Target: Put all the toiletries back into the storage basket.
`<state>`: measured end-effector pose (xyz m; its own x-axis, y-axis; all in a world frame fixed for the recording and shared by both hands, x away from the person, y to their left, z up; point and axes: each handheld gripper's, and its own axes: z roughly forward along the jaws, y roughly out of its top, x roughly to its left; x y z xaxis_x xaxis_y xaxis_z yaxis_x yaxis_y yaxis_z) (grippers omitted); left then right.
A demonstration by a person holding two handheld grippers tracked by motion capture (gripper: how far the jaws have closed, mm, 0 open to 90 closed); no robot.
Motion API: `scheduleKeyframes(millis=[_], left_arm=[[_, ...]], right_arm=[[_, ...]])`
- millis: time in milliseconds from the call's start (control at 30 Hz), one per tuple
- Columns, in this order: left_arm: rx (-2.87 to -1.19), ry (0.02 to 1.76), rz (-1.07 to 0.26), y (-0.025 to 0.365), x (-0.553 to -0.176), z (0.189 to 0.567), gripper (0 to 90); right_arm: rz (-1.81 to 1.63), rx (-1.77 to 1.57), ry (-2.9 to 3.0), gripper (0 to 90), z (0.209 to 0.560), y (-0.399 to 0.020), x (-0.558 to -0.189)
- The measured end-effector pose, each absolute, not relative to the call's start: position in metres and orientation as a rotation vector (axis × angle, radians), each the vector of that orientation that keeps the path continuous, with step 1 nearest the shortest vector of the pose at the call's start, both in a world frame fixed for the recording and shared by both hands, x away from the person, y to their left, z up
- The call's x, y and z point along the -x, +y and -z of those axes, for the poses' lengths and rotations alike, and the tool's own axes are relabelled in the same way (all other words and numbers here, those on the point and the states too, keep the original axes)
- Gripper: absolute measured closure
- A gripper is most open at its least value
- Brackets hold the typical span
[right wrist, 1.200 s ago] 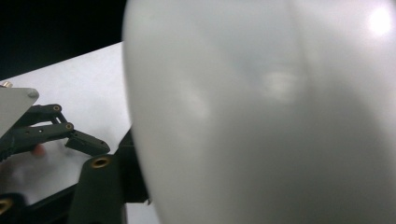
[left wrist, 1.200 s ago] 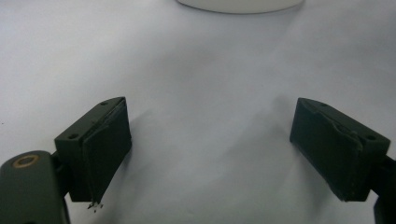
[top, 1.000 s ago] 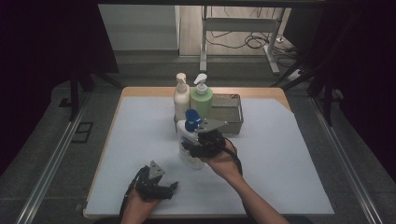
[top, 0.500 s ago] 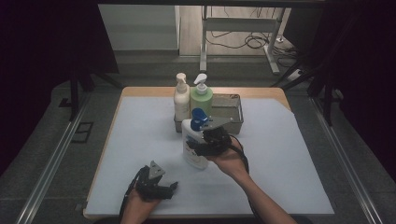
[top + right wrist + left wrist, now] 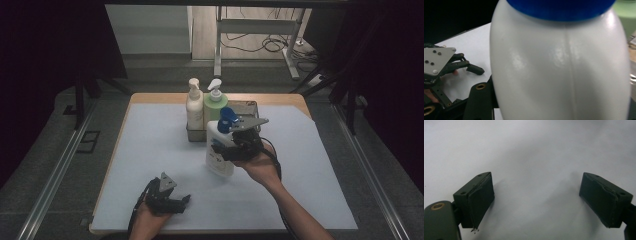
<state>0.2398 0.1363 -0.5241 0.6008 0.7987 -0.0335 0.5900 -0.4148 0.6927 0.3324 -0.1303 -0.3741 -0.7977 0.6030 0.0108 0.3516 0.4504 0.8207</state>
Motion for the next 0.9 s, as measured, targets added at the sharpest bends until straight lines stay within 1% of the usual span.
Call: scheduleKeyframes(millis=[300,900], left_arm=[[-2.151,1.092,-0.397,0.136,-0.24,0.524,12.2],[-2.151,1.092,-0.397,0.136,-0.24,0.524,12.2]], right_arm=[[-1.252,-0.86,2.401,39.7,0.36,-0.151,-0.337],[-1.204,-0.905,2.349,39.9,0.333,-0.179,-0.352]])
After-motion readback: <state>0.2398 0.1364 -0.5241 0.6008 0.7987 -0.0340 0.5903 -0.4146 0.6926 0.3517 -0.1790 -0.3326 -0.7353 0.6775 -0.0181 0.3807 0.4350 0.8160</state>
